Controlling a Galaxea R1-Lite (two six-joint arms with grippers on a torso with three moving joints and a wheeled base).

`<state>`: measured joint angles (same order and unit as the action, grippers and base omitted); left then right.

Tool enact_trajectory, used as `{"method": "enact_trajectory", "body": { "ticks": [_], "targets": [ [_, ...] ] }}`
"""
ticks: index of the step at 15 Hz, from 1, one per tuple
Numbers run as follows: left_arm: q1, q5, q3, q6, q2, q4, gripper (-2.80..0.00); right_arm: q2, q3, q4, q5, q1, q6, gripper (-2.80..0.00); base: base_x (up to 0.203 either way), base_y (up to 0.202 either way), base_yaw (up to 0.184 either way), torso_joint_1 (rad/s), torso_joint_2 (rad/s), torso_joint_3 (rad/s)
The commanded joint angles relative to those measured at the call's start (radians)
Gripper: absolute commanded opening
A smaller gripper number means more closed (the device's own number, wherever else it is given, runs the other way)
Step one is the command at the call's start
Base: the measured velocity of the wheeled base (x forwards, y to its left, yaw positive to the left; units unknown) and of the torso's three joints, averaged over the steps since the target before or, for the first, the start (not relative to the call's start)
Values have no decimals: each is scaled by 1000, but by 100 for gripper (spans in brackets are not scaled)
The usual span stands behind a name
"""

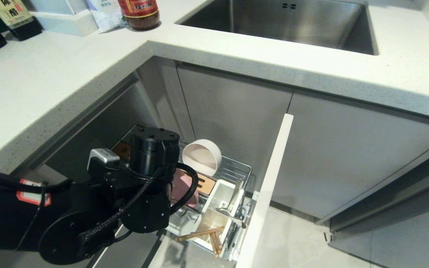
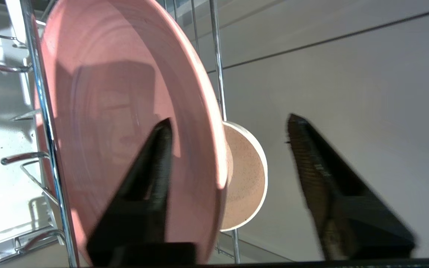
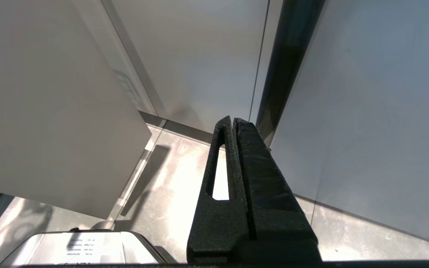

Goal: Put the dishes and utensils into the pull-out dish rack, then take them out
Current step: Pick up the plate and place it in the cupboard, then take the plate out of the cupboard

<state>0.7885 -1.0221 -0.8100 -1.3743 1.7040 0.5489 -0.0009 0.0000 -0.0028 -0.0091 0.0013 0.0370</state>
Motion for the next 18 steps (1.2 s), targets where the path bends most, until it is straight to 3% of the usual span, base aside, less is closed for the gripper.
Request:
{"method": "enact_trajectory", "body": {
  "ticks": [1,13,14,15,18],
  "targets": [
    [2,-7,0,-6,-6,3,0,1,0,0,0,0,0,-280,0,0,0,0,0,0],
    [54,-9,-13,-15,-172,-228,0,1,0,0,0,0,1,-280,0,0,0,0,0,0],
    [58,-10,-13,-13,-198,-233,-63,1,0,0,0,0,0,-280,0,0,0,0,0,0],
    [60,-10,-12,-8,-224,-238,-280,1,0,0,0,0,0,-280,0,0,0,0,0,0],
    [94,-11,-25,-4,-319,-345,-280,1,0,0,0,0,1,-280,0,0,0,0,0,0]
  ]
}}
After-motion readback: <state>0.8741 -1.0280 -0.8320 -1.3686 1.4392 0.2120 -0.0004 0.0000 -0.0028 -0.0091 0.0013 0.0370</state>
